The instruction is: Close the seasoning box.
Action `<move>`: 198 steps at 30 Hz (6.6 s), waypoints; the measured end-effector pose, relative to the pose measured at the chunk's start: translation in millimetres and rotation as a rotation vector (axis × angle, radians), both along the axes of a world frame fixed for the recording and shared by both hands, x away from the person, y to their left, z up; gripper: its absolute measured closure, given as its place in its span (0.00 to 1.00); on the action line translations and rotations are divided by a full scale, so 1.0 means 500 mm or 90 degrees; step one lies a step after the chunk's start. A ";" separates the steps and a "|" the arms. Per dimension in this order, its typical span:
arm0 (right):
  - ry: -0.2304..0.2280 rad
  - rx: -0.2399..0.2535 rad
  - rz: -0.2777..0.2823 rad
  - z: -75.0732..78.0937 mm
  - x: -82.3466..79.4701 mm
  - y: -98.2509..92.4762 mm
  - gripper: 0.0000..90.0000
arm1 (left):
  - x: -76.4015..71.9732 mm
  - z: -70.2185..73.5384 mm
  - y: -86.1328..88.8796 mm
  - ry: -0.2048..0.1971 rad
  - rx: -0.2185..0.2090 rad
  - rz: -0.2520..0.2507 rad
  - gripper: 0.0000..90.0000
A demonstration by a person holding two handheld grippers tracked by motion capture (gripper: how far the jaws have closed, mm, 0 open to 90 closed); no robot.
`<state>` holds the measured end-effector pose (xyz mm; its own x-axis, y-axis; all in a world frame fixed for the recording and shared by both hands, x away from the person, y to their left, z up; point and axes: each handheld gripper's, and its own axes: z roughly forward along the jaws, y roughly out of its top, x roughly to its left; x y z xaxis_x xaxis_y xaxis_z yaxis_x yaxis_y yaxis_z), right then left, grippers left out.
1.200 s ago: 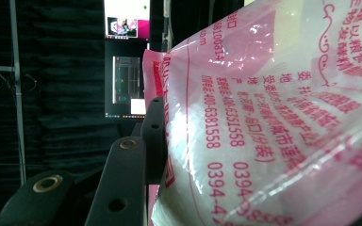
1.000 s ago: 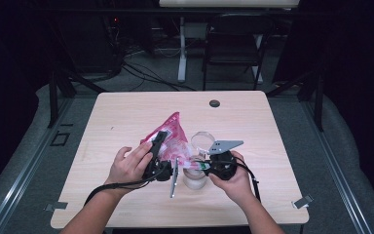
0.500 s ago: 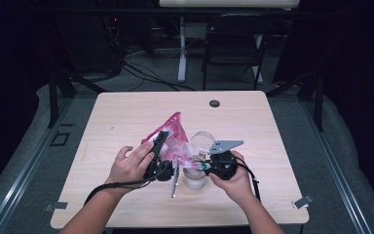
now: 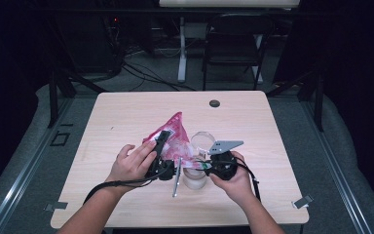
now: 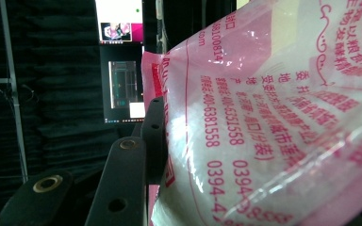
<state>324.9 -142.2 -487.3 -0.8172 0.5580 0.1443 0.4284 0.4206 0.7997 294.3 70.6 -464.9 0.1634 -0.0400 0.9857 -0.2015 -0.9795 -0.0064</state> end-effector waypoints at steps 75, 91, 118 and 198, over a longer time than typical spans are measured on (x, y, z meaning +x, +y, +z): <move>0.002 -0.024 -0.019 -0.010 -0.005 -0.011 1.00 | 0.011 -0.008 -0.012 0.020 0.040 -0.021 0.71; -0.003 -0.019 -0.023 -0.006 -0.007 -0.013 1.00 | 0.012 -0.010 -0.009 0.029 0.028 -0.016 0.71; -0.017 -0.016 -0.001 0.004 -0.003 0.005 1.00 | 0.015 -0.028 0.023 0.059 0.004 0.021 0.71; -0.033 -0.031 0.023 -0.001 0.001 0.047 1.00 | 0.011 -0.145 0.068 0.228 -0.171 0.100 0.75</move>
